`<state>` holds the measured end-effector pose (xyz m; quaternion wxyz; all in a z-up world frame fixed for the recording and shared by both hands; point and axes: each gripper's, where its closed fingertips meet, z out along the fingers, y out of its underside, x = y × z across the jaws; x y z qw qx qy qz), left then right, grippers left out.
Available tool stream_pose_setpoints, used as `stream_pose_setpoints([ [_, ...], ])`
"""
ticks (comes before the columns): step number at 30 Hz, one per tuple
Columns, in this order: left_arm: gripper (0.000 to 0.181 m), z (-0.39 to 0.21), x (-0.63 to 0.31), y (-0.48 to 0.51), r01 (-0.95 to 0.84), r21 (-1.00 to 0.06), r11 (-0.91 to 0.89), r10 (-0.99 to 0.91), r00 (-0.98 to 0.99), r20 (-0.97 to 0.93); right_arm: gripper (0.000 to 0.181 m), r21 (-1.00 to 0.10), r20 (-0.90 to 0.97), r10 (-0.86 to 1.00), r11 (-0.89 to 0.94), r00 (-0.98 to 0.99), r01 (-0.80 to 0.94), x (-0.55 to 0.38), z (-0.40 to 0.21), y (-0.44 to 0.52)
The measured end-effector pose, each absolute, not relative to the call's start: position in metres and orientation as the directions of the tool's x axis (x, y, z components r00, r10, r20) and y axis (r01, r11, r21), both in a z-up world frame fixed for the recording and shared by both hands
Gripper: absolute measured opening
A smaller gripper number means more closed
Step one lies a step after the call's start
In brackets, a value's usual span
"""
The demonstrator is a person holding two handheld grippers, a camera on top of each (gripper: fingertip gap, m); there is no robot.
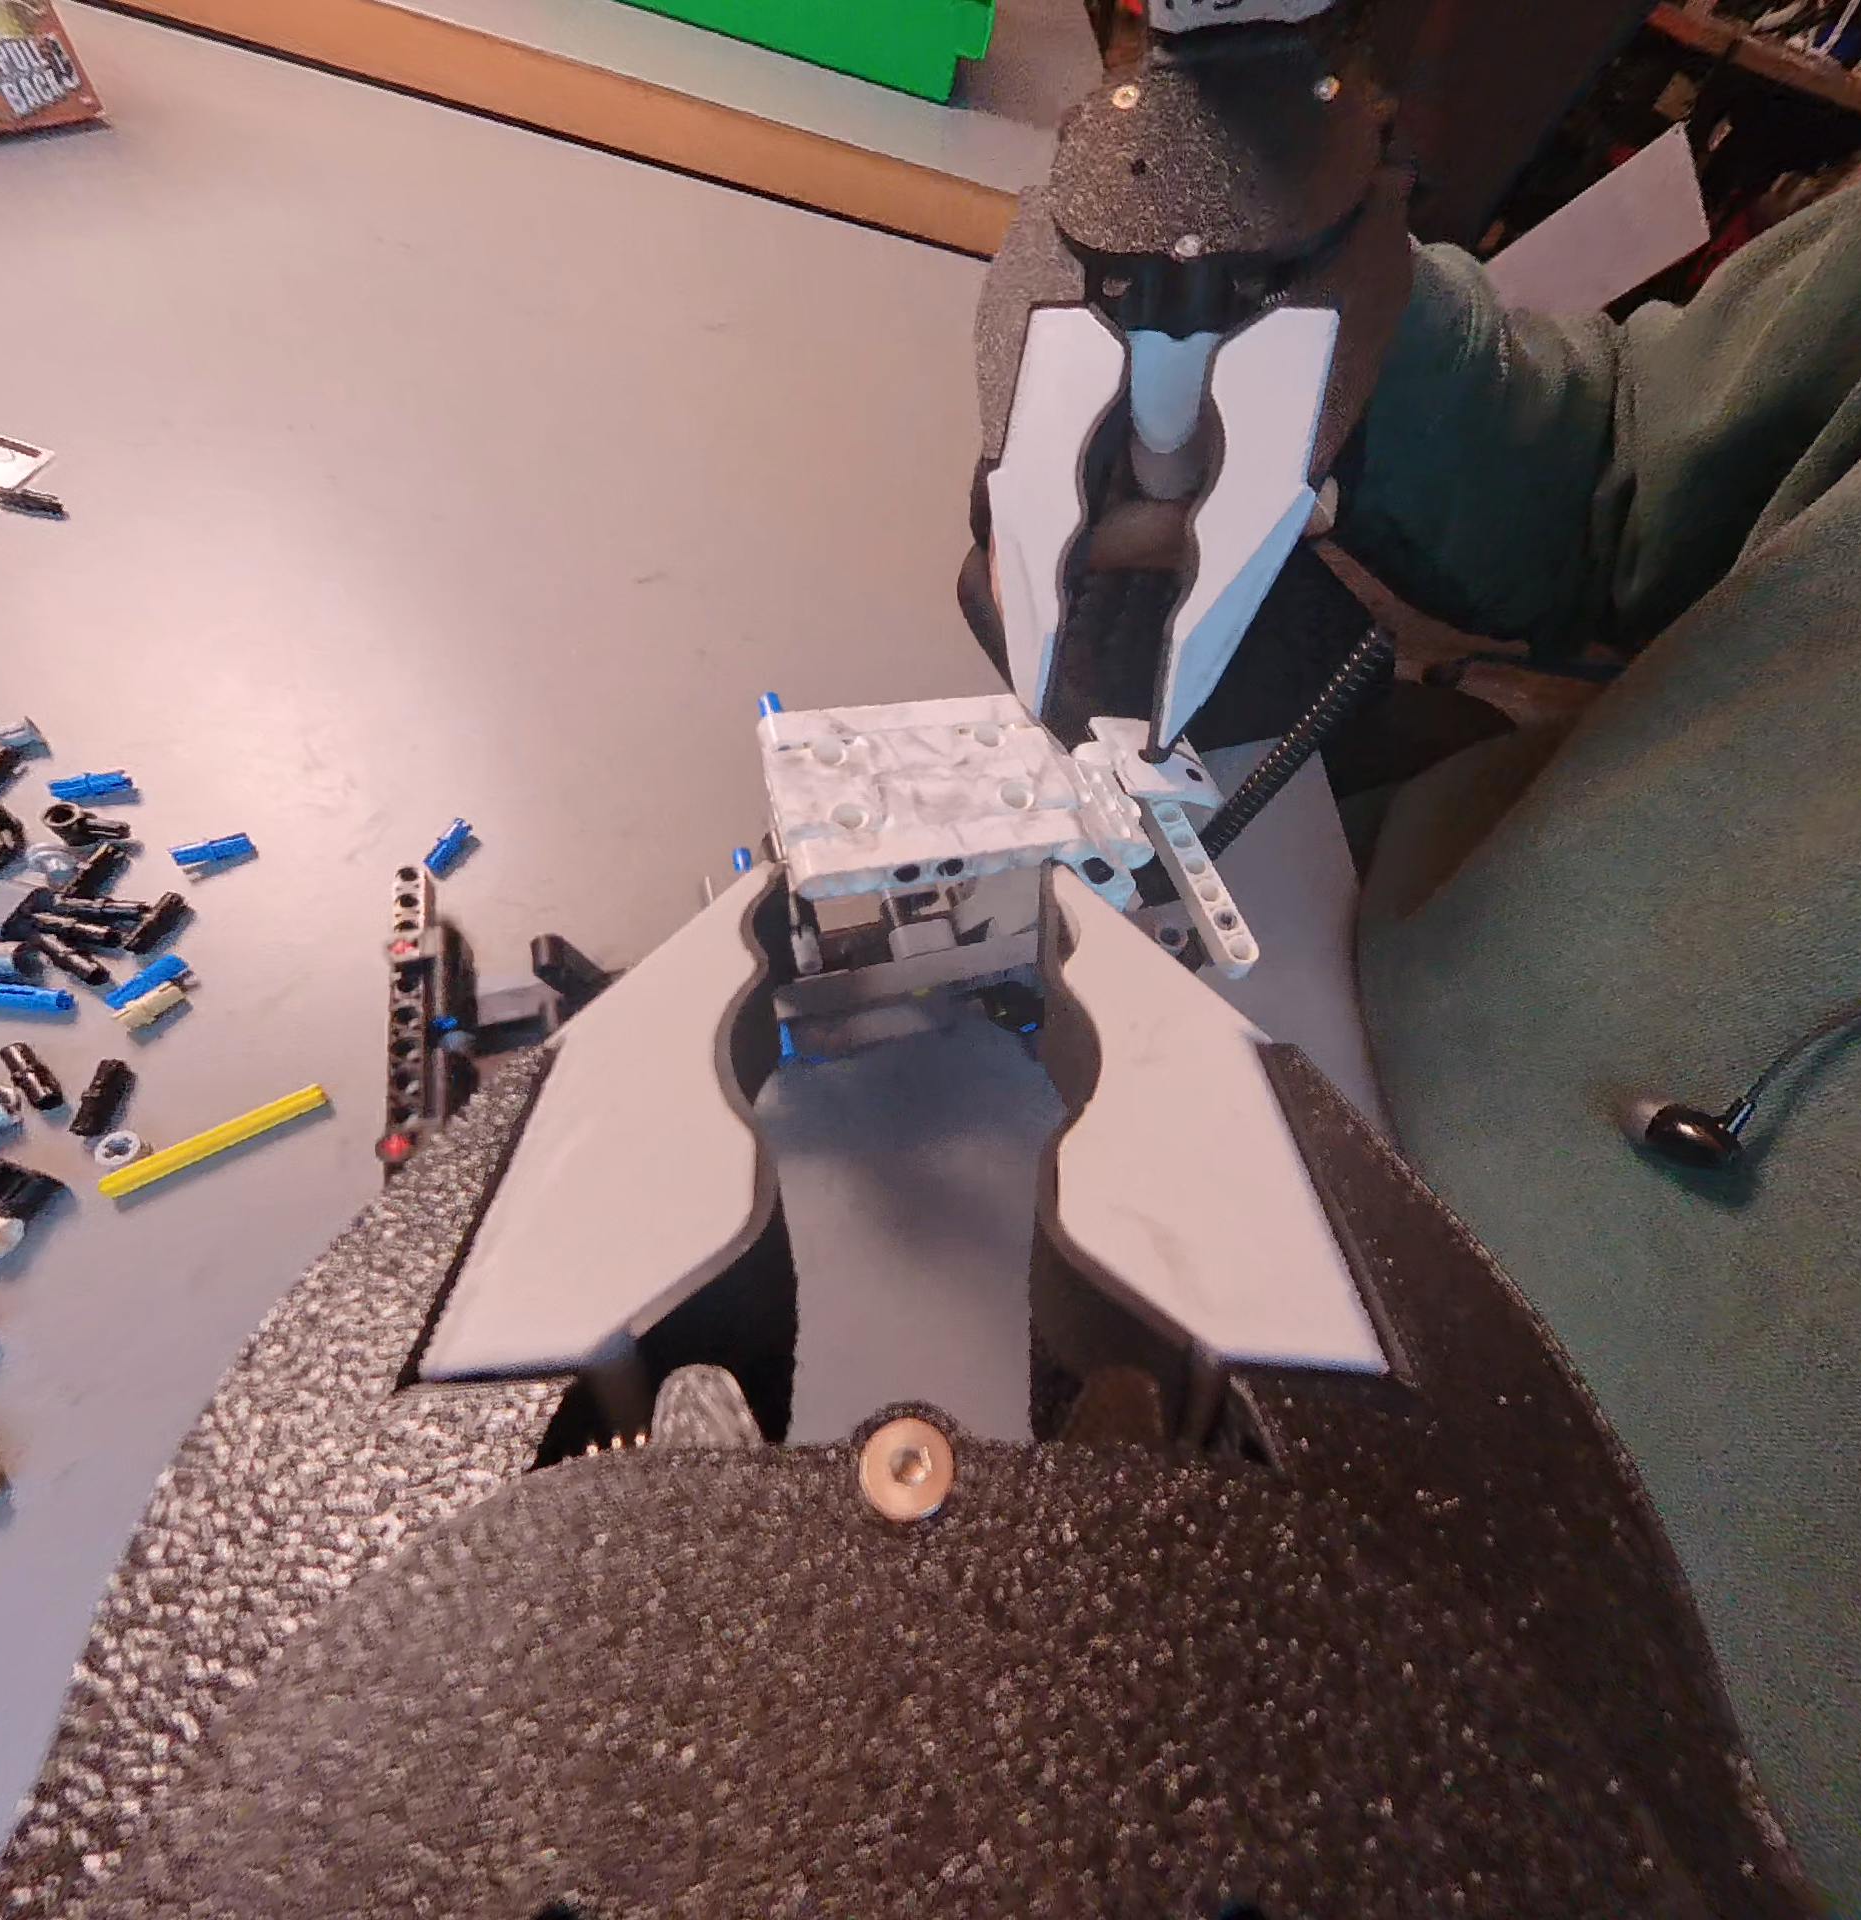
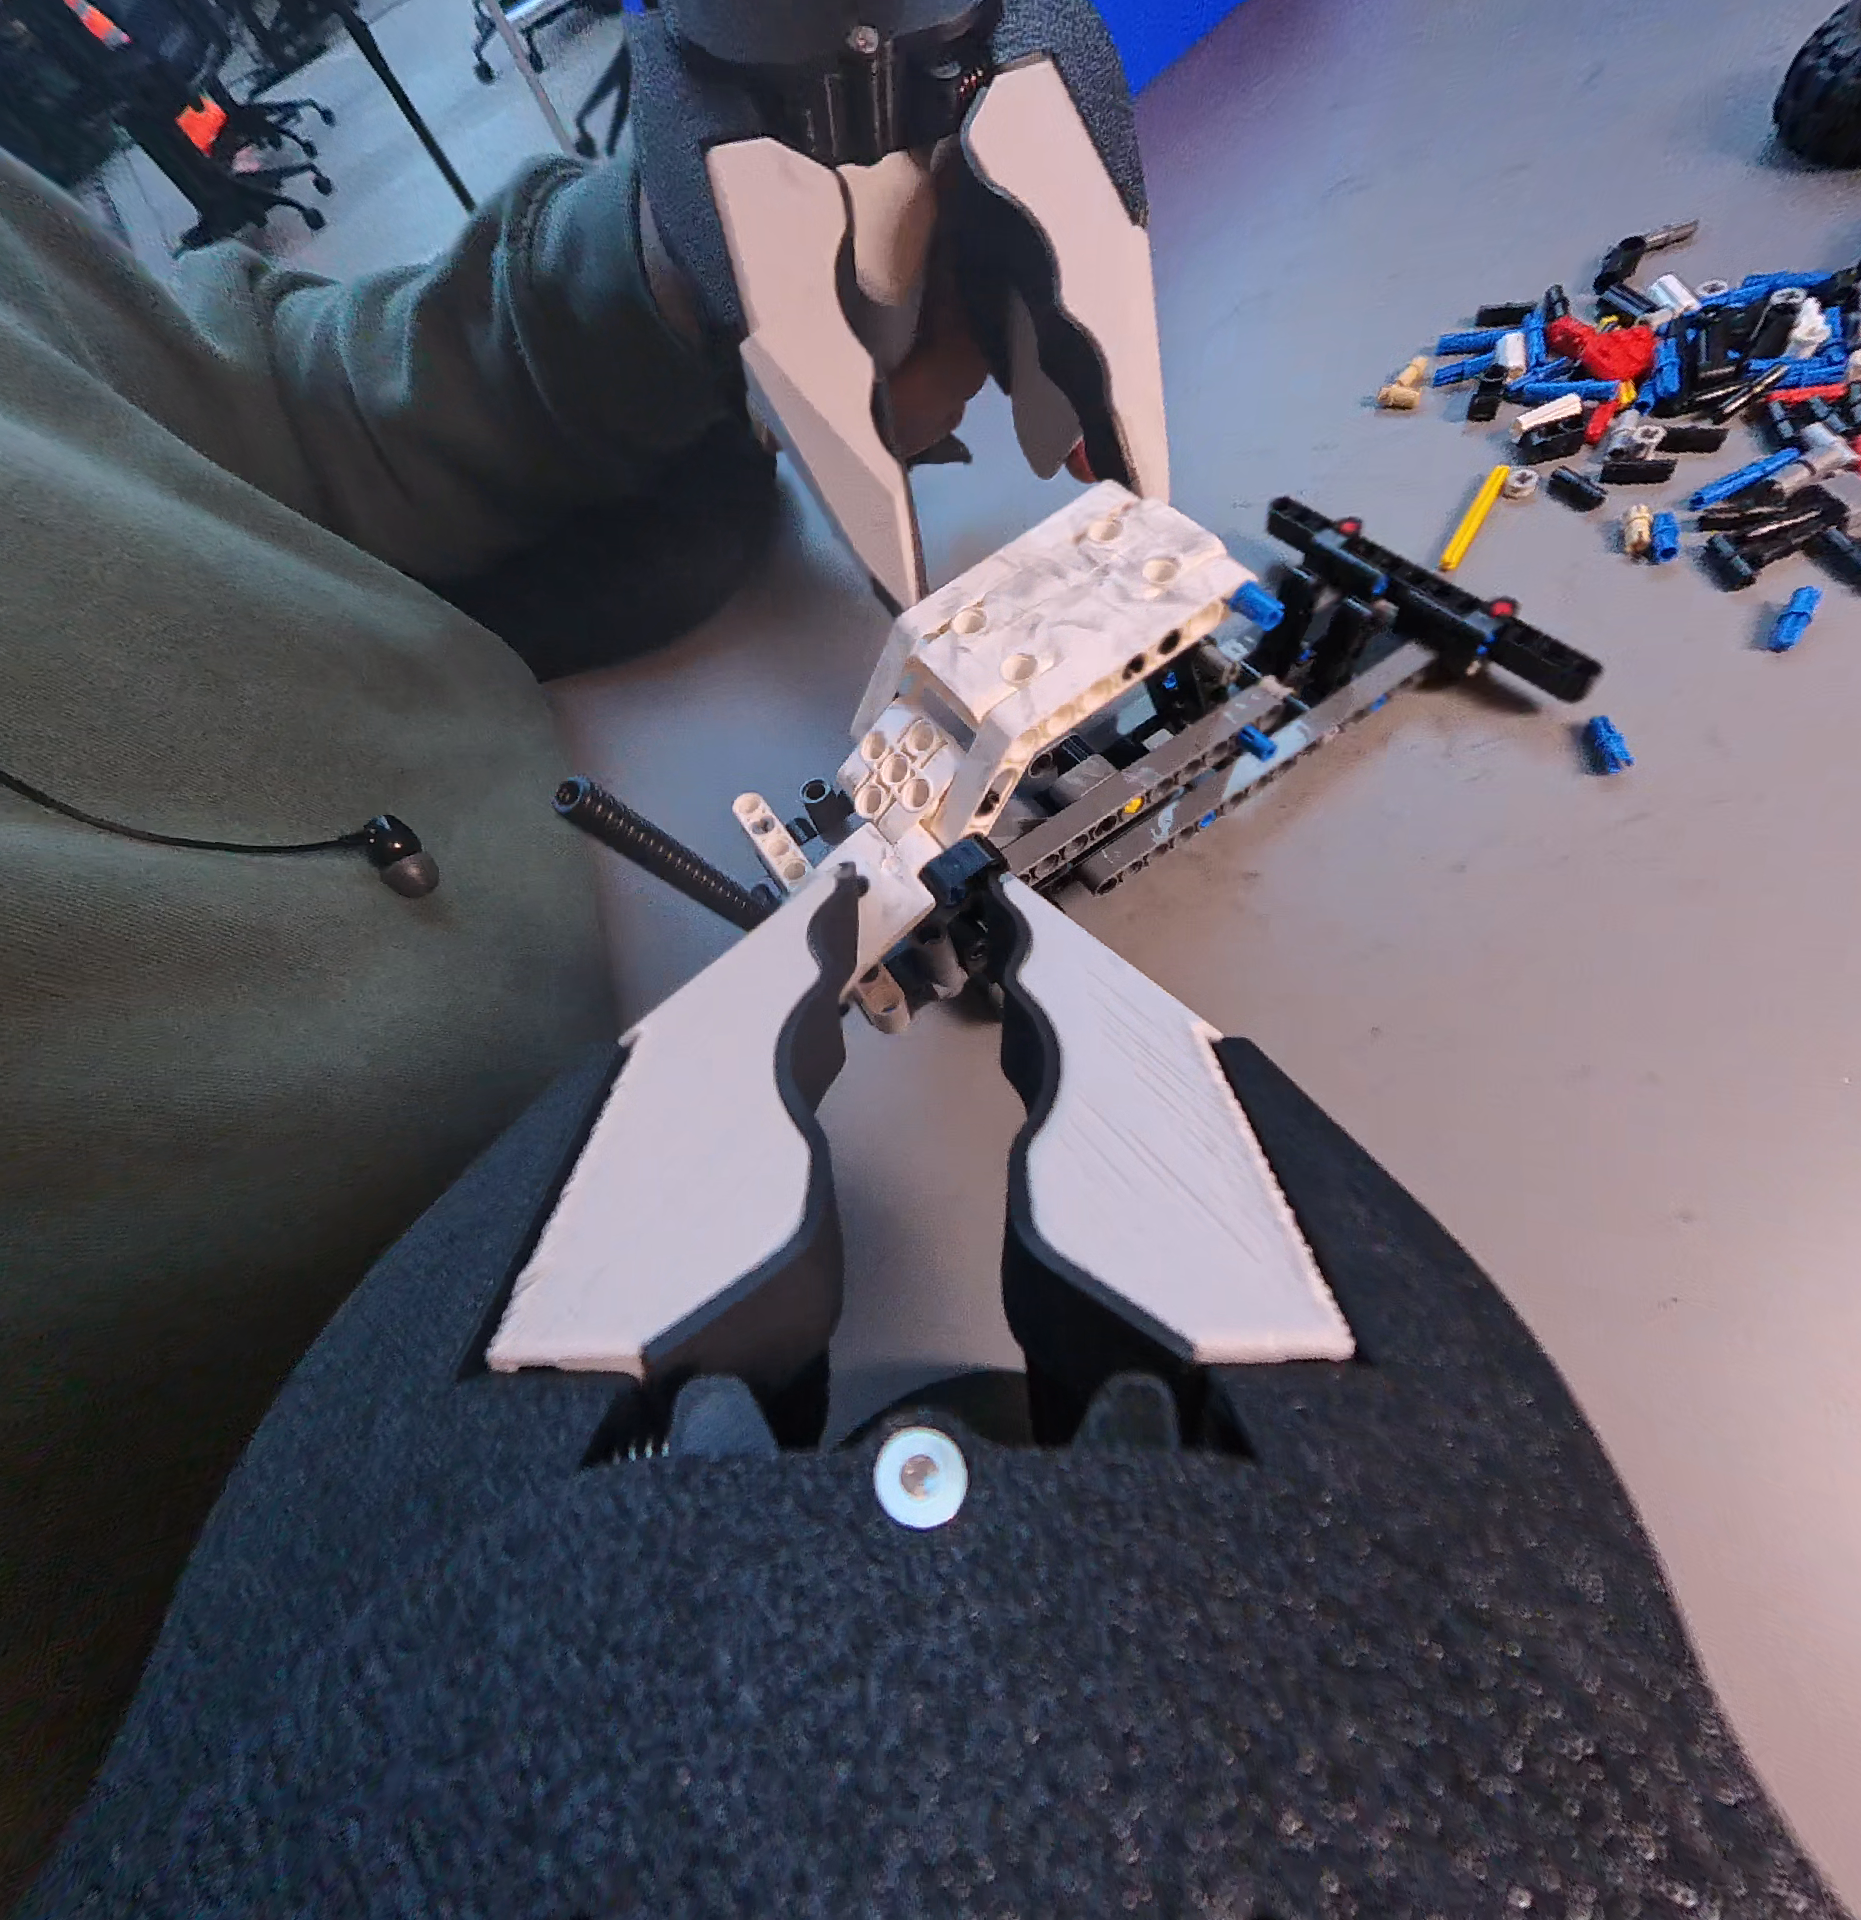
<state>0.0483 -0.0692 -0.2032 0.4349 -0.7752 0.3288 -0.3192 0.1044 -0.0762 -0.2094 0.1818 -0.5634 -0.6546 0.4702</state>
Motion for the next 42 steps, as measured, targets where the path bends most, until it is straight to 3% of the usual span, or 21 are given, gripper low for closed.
stream_pose_setpoints([
  [9, 0.04, -0.188, 0.028, -0.046, -0.078, -0.905, -0.418, -0.736, 0.613, 0.287, 0.023, -0.884, -0.165, 0.886, 0.063, -0.434, 0.464, 0.111, -0.195, -0.089],
  [14, 0.042, -0.172, 0.034, -0.05, -0.074, -0.917, -0.393, -0.75, 0.603, 0.272, 0.015, -0.913, -0.02, 0.97, 0.082, -0.243, 0.401, 0.116, -0.176, -0.033],
  [19, 0.053, -0.17, 0.068, -0.051, -0.096, -0.88, -0.465, -0.783, 0.508, 0.359, 0.015, -0.902, 0.065, 0.985, 0.127, -0.161, 0.412, 0.104, -0.192, -0.027],
  [25, 0.077, -0.205, 0.085, -0.046, -0.281, -0.747, -0.603, -0.696, 0.643, 0.32, 0.005, -0.878, 0.157, 0.976, 0.207, -0.15, 0.431, 0.093, -0.201, -0.028],
  [34, 0.066, -0.213, 0.086, -0.037, -0.331, -0.711, -0.621, -0.634, 0.746, 0.206, 0.002, -0.855, 0.313, 0.945, 0.325, -0.098, 0.404, 0.085, -0.203, -0.025],
  [42, 0.056, -0.217, 0.089, -0.037, -0.343, -0.706, -0.619, -0.632, 0.752, 0.189, 0.001, -0.881, 0.238, 0.971, 0.224, -0.02, 0.416, 0.096, -0.21, -0.033],
])
